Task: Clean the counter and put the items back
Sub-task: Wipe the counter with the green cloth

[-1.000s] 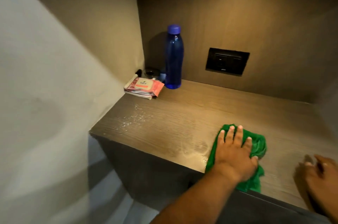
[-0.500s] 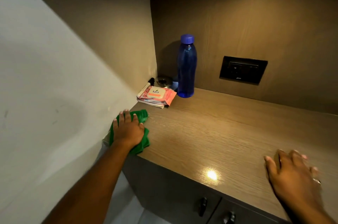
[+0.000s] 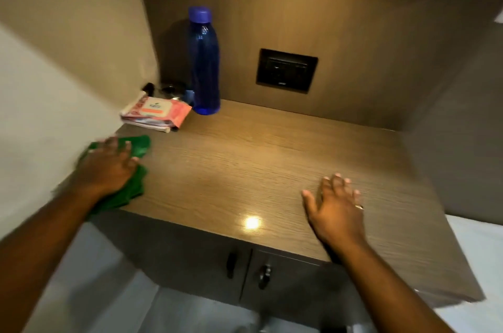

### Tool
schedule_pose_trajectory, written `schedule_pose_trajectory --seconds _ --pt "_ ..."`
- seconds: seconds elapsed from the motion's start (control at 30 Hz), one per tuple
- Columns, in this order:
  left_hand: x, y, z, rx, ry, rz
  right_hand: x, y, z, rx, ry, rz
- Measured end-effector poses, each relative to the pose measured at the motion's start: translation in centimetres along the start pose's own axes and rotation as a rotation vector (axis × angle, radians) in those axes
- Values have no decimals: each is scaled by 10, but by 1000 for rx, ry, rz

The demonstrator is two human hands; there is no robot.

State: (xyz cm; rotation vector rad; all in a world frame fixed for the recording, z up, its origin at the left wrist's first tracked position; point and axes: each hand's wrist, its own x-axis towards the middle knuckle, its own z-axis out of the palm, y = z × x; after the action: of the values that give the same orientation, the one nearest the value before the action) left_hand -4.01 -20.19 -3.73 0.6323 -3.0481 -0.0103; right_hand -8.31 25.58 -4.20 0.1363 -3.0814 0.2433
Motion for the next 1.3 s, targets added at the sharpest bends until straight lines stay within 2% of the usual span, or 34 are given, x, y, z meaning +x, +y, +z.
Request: schedule_pose_trajectory --seconds 0.17,0.3,0.37,0.43,0.53,0.6,0.7,0.77,0.83,0.93,1.03,1.17,1.23,1.3 --pt "10 2 5 29 -6 -96 2 -2 3 19 13 5" --pt "-13 61 -12 -2 -6 -81 -1 -2 2 20 4 -29" --pt "-38 107 -12 -47 -28 30 -3 -4 3 15 17 -45" --pt "-61 147 -5 -113 -40 265 -4 -1 5 22 30 -29" --pt "-75 136 -4 -115 -79 447 -3 2 8 -7 21 -47" --pt "-62 95 -7 -98 -56 373 -2 5 8 -4 7 -42" --pt "-34 21 -12 -76 -1 55 -1 5 8 -10 15 -24" --pt "-19 -5 -9 -9 3 -77 -1 3 8 -20 25 -22" --pt "-5 2 -1 9 13 -159 1 2 9 -28 37 -17" --pt "-4 51 4 -80 37 -255 2 1 10 -17 44 -1" --pt "-36 145 7 -179 15 -138 4 1 9 -4 38 12" --pt "-114 279 12 -194 -14 292 0 1 9 18 45 19" --pt "-120 282 11 -154 -19 405 -1 4 9 24 47 5" --pt "-109 250 7 -133 -2 432 -1 7 9 35 43 -5"
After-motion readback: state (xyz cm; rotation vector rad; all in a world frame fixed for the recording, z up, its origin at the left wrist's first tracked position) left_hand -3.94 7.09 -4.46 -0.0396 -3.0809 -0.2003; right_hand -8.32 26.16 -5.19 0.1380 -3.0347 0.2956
